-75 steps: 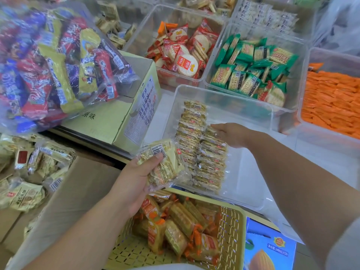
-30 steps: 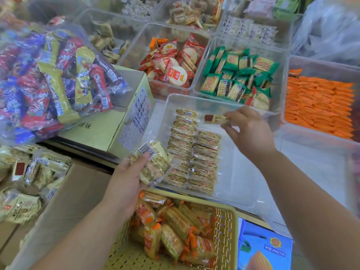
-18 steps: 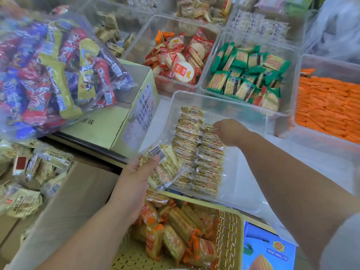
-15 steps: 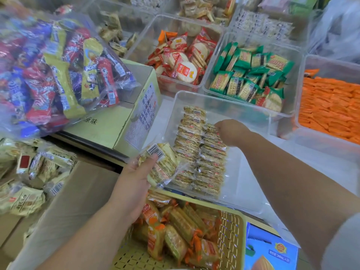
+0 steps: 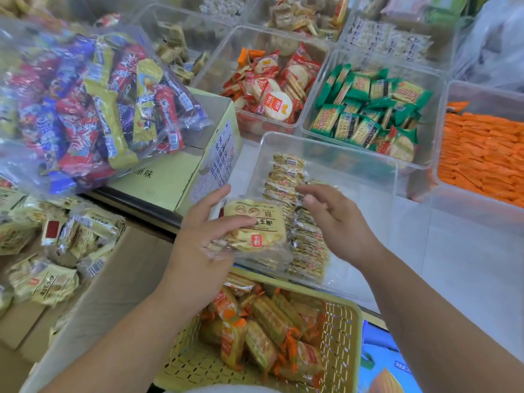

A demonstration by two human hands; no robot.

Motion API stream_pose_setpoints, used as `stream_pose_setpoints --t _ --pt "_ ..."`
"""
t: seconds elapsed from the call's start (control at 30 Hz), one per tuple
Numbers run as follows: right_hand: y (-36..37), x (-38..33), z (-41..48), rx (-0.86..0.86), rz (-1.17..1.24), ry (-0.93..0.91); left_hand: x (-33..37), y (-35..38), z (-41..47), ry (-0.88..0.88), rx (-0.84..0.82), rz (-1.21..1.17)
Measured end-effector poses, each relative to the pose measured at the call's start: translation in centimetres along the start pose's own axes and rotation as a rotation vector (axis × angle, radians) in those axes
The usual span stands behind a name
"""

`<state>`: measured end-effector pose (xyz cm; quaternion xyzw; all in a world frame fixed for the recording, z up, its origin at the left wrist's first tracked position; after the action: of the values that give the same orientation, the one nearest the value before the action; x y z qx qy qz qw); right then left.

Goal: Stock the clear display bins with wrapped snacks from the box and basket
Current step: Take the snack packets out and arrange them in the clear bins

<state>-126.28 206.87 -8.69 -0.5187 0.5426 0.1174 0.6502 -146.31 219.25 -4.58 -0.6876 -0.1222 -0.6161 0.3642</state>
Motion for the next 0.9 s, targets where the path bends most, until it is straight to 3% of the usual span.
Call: stream_pose_setpoints --t 0.13,0.27,0.43,0.5,0.6,0.73,0.8,0.9 --pt "1.5 -1.3 -4.3 -0.077 0.298 0.047 1.7 1.1 -0.1 0.083 -0.057 -0.025" --pt "1.7 -1.7 -6.5 -0.062 0.399 0.056 1.8 1.9 -0.3 0.071 -0.105 0.008" --pt "-0.1 -4.8 -8.2 0.036 0.026 -0.278 1.4 3.3 0.1 -0.017 -0.166 0.168" --pt "-0.1 -5.4 -8.0 0.080 -0.140 -0.325 1.3 4.1 0.4 -0.030 -0.211 0.222" --pt "0.3 -5.2 -7.1 0.105 -0.286 -0.322 1.7 5.7 0.9 0.025 -0.282 0.242" --pt "-2.7 -3.4 -4.0 0.234 -0.364 -0.308 0.2 5.0 2.2 0.026 -0.159 0.379" --pt "-5.3 -1.0 -0.9 0.324 -0.378 -0.204 -2.7 4.2 2.7 -0.134 -0.147 0.510" --pt "-7.0 3.4 4.2 0.311 -0.420 -0.031 -7.4 4.4 2.1 -0.404 -0.292 0.630"
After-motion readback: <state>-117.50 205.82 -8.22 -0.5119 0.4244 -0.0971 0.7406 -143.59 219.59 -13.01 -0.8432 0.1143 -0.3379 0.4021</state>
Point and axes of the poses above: each hand's wrist, its own z-axis towards the middle knuckle, its own y-axis out of the palm, x = y × z, the point moved 9 cm from there along z, towards the middle knuckle, and after that the axes turned 5 degrees about -z, right-handed, at the moved point
